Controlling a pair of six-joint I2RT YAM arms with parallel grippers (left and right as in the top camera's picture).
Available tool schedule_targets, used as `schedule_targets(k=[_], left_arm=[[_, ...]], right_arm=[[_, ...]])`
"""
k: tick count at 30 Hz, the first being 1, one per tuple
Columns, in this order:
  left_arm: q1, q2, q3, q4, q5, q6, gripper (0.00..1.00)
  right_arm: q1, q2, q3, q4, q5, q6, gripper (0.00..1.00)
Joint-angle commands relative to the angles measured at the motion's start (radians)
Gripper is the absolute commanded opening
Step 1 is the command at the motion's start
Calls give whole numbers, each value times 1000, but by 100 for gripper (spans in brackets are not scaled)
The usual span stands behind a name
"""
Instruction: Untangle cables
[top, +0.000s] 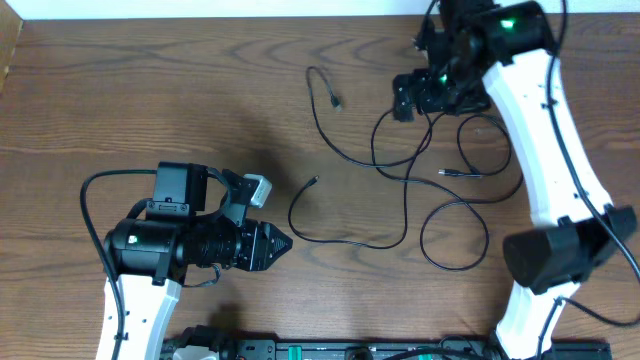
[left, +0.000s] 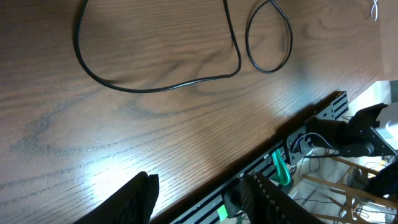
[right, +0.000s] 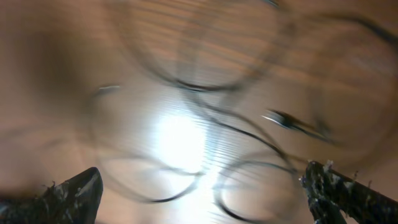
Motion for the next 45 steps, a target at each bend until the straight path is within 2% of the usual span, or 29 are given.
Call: schedule_targets(k=[1,8,11,15,22,24,29,38,39,40,41,43,45], left_arm=[[2,-7,-4,-5,-5,13,49],[2,-7,-4,-4,-7,25,49],[2,-7,-4,0,-46,27,48],[2,-7,-4,23,-92,28,48],[2,-6,-4,67,-91,16,47],[2,-5,-5,71,-91,16,46],[2,-2,-14,71,-91,16,45],[2,-2,-16,71,-91,13,44],[2,-2,-16,71,-91,13,44],[2,-2,-16,71,-91,13,44],[2,-2,-16,71,-91,13,44],[2,-2,-16,71,-91,13,44],[2,-2,-16,71,-91,13,44]], right_arm=[[-14,69,0,-47,394,269,99],[-72,95,-101,-41,419,644,99],[-89,95,-156,-17,416,732,99],[-104,95,-232,52,417,679,99],[-108,95,-382,132,418,435,99],[-111,95,-427,132,416,440,99],[-112,95,-557,152,380,578,99],[-109,95,-771,397,183,608,96],[-108,95,-787,421,168,608,93],[-107,95,-798,438,156,607,86],[-105,95,-807,452,146,607,72],[-97,95,-823,484,126,607,36],[-88,95,-827,499,108,607,18]])
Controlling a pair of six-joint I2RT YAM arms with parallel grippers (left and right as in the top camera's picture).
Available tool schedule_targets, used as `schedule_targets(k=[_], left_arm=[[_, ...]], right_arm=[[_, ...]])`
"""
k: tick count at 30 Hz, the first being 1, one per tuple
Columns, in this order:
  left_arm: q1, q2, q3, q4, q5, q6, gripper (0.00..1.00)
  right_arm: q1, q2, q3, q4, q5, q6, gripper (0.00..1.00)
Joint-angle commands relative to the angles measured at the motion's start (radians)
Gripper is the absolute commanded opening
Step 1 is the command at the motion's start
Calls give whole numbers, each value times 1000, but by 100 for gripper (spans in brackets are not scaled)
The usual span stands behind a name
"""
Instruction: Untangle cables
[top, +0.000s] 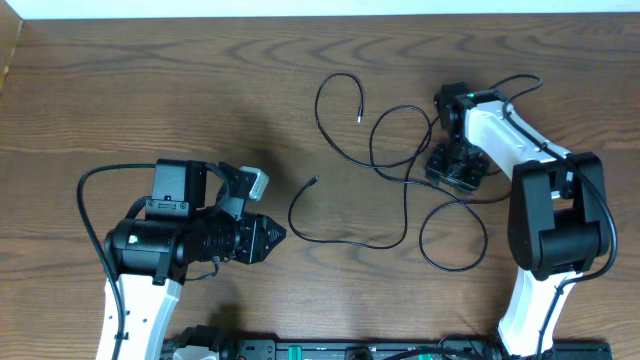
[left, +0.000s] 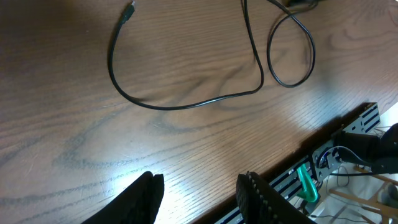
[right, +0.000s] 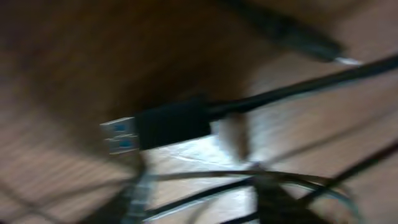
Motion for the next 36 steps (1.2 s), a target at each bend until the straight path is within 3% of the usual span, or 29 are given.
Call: schedule_targets(k=[1,3,14,18,19,21,22,24,30,33,34,36], left_arm=[[2,-2,-13,1,-11,7,44],[2,-2,-13,1,-11,7,44],[2,-2,-13,-3,-11,6,44],[2,-2,-13,-3,-11,6,44],[2,-2,-13,-3,-11,7,44],[2,-2,-13,-3,-11,7,44],[2,-2,-13,-3,-11,7,44],[2,-2,-13,-3,-11,7,44],[2,-2,-13,-3,-11,6,44],[2,-2,-13,-3,-11,6,44],[2,-2,-13,-3,-11,6,44],[2,-2,-13,-3,-11,6,44]], right_arm=[[16,26,-43,20,-40,18,4],[27,26,-43,46,-66,1,1],[39,26,-42,123,-196,-93,4],[38,26,-42,124,-262,-225,32],[38,26,-42,123,-305,-316,54],[38,26,-36,113,-327,-446,83],[38,26,-35,109,-327,-486,91],[38,26,-33,97,-326,-570,96],[39,26,-33,35,-309,-730,90],[40,26,-33,-5,-271,-731,74],[41,26,-33,-27,-265,-730,64],[41,26,-33,-38,-266,-730,57]])
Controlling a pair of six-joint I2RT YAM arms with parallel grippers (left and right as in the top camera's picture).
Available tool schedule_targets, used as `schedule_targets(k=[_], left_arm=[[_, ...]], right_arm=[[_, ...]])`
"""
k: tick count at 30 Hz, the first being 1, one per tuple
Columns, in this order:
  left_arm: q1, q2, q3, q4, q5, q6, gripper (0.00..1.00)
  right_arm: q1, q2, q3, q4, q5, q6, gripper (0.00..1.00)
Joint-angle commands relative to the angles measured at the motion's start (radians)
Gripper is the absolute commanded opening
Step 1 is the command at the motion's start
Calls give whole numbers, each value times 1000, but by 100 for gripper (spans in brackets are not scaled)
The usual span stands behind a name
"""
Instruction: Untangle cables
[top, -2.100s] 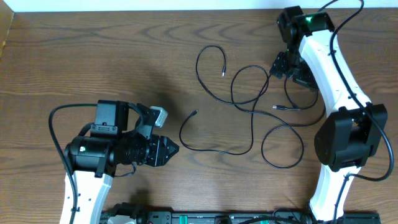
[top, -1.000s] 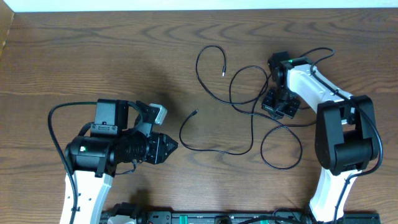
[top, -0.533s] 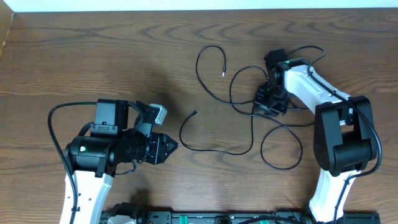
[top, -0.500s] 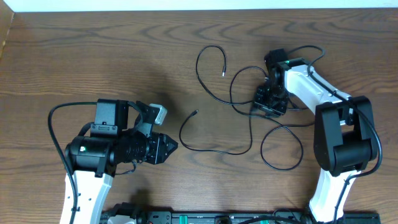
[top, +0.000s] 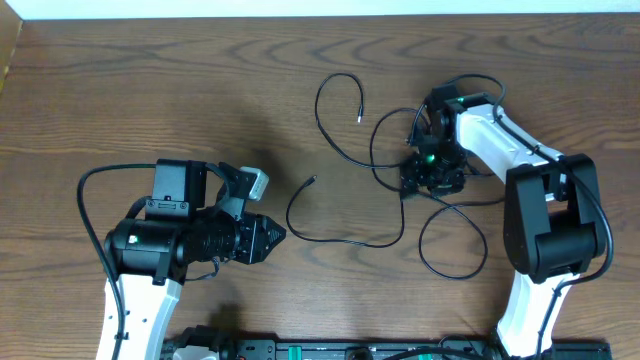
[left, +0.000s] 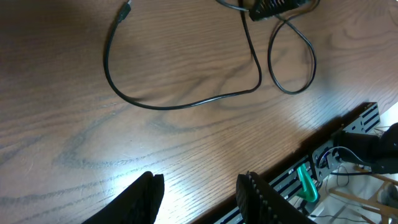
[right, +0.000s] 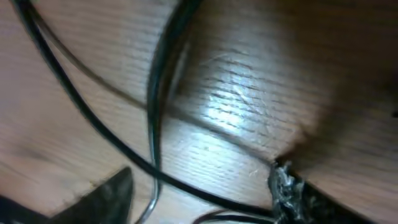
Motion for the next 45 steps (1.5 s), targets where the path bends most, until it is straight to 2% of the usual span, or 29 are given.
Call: schedule_targets(k=[1,3,5,7,9,10,12,20,27,33,39,45], left_arm=[[2,-2,-13,-1,-11,7,44],[2,-2,-13,-1,-11,7,44],[2,-2,-13,-1,-11,7,44],[2,-2,-13,-1,-11,7,44],[2,-2,-13,-1,-11,7,44],[2,-2,-13,-2,-11,7,44],[2,-2,-13,-1,-11,7,44],[2,-2,-13,11,-12,7,43],[2,-2,-13,33,-11,-9,40],[2,-2,-13,79,-11,-47,30],[2,-2,-15,143,-3,-97,15],[-58,-1,-76,226,0,-106,13]], right_arm=[[2,34,-22,-14,31,-41,53],[2,34,-22,-13,31,-41,44],[2,34,-22,0,30,-40,40],[2,34,-22,11,29,-40,39],[2,34,-21,19,29,-41,34],[2,34,-21,23,29,-41,27],[2,34,-21,28,30,-41,1],[3,-31,25,24,-5,2,1],[3,-213,121,16,-30,5,1],[4,-376,195,5,-30,16,1],[40,-491,234,-21,-31,19,1],[118,-554,235,-21,-30,19,1]])
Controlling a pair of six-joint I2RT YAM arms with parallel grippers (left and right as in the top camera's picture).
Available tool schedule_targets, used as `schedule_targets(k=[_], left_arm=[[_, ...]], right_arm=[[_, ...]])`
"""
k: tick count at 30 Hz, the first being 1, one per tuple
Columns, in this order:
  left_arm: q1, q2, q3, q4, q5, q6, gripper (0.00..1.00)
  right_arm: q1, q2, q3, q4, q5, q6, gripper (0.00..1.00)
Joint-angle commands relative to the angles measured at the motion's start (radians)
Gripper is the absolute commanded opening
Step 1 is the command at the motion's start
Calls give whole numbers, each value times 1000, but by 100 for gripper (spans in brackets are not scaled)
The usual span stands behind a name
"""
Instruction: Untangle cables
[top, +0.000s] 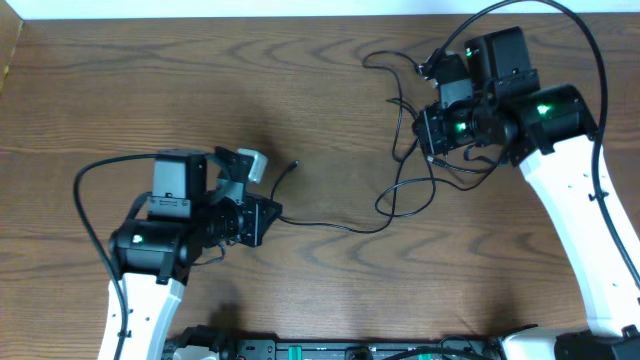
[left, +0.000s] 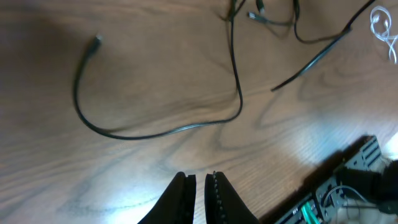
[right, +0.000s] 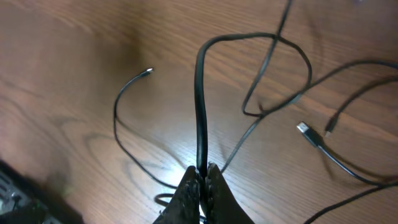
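Observation:
Several thin black cables lie crossed on the brown wooden table. My right gripper is shut on one black cable, which rises from the jaws into a loop; in the overhead view the right gripper hangs over the knot. A USB plug and a small plug lie loose below. My left gripper is shut with nothing in it, just short of a long cable loop that ends in a plug. From overhead the left gripper sits by that cable's left end.
A black equipment rail runs along the table's front edge, also seen as the rail in the left wrist view. A white cord lies past the table's right side. A pale wall borders the back edge.
My right gripper was low on the knot with jaws apart; now it is raised and shut on a cable, and the tangle has shifted up and right. My left gripper has shut.
My right gripper was first up at the back right above the cables, the left one open at the left. Then it was down by the USB plug, then at the knot's middle. Now it holds one cable lifted, and the long cable is drawn out.

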Motion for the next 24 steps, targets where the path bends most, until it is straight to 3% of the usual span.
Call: schedule_targets(k=[1,14,24], left_arm=[[-60,0,-68,45,1,-16,13],[-304,191,-136,314,-3,-20,8],[-392,394,-136,478,-2,-59,8]], right_arm=[[52,-38,18,0,-10,13,1],[132,-44,58,-74,-9,12,1],[136,-73,242,-189,-9,4,1]])
